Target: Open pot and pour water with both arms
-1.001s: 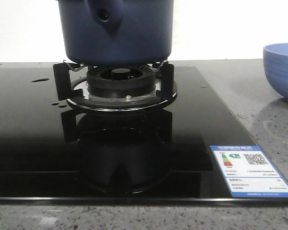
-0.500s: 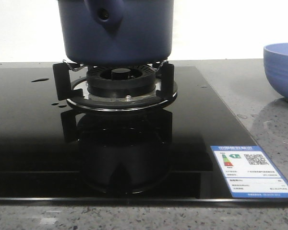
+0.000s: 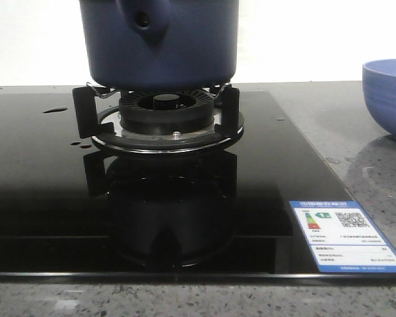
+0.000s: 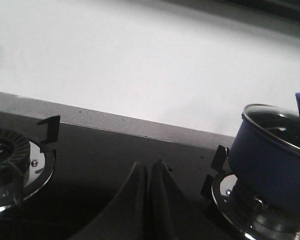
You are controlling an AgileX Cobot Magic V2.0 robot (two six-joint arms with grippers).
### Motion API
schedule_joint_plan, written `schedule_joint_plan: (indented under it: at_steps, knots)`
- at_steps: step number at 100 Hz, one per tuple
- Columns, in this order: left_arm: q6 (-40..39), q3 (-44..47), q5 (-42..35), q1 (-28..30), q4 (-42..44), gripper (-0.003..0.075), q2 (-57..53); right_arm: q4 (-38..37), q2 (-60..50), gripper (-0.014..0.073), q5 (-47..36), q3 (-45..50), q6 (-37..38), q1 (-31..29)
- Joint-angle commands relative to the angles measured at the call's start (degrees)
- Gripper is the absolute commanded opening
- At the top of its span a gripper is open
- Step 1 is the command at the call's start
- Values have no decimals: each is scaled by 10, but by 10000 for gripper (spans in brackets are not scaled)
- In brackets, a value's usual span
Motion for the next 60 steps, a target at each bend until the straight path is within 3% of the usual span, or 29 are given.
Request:
schedule_joint_plan:
  at_steps: [1,18,26,33,45,52,60]
  knots:
    - [40,-65,-8,-28,-7,-19,49,-6,62,-67,-4,-66,-46,11]
    - [103,-116,-7,-118,-10,-15,100,-4,122,-63,10,-126,-83,54]
    - [103,-132,-7,-156,-16,27,122,-4,139,4,16,-143,-94,73]
    - [103,-143,-15,-190,-31,125,145,0,152,146,16,-153,-94,90]
    - [103,-151,-56,-243,-47,375,190,8,166,409,14,-161,-94,106]
    - [103,-151,-95,-275,-47,455,217,11,169,451,14,-161,-94,107]
    - [108,-151,-139,-313,-44,459,252,11,169,444,14,-161,-94,107]
